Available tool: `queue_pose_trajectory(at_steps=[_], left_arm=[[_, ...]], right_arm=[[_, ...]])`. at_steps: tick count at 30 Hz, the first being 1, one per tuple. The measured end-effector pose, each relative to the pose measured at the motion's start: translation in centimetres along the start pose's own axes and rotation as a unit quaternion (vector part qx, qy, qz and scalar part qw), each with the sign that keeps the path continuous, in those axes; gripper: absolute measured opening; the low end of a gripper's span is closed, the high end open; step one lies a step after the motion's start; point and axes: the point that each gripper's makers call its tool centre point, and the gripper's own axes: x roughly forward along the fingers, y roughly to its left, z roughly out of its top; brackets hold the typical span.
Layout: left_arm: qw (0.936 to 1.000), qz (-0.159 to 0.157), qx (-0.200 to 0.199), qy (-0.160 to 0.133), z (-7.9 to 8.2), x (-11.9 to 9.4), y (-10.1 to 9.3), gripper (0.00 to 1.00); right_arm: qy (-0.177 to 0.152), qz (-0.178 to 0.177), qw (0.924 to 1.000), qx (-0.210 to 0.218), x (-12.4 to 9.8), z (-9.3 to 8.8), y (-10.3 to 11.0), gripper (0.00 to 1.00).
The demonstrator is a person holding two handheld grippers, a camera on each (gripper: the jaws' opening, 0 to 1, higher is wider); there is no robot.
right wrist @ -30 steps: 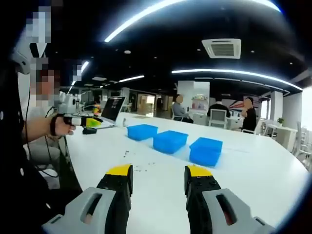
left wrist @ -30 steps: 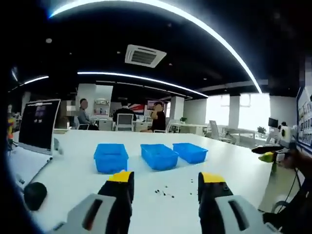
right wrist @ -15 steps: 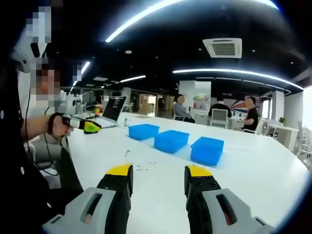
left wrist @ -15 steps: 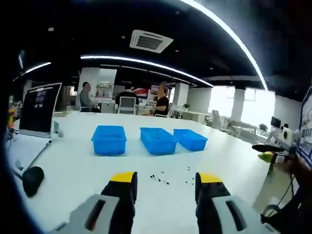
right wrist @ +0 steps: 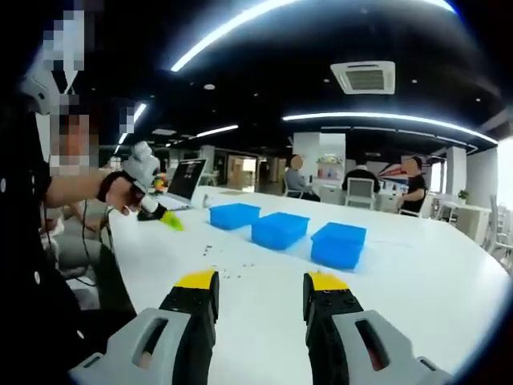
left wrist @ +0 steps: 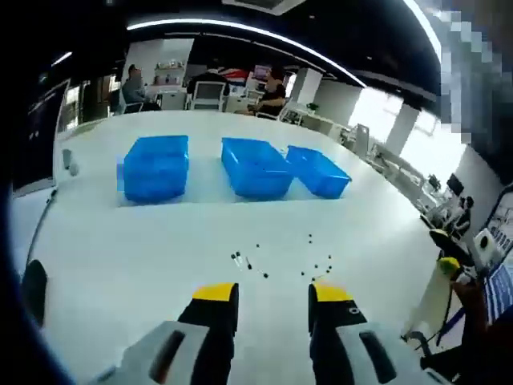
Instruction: Pick up the resistors one by one and place each resistor into its matching bin, sorting the parts by color and model until every resistor is separated into the correct bin for its type
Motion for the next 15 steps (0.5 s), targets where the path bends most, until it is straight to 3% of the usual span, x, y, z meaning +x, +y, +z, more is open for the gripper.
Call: queue_pose_trajectory(at_steps=[2,5,9,15], left_arm=[[0.9993,0.0,-0.023,0.028,0.3,0.7,-0.1,0.34],[0.9973,0.019,-0.01,0.07,0.7,1.8,0.0,0.32],[0.9884,0.026,-0.053,0.14,0.9,3.4,-0.3,0.32],[0.97,0.083,-0.009,0.228,-0.3,4.9,-0.4,0.31]], right_arm=[[0.002,0.0,1.0,0.0,-0.1,-0.1,-0.1,0.44],[0.003,0.002,1.0,-0.001,-0.2,-0.3,-0.1,0.44],[0.002,0.003,1.0,0.003,-0.2,-0.4,0.0,0.44],[0.004,0.005,1.0,0.007,-0.5,-0.6,0.2,0.44]])
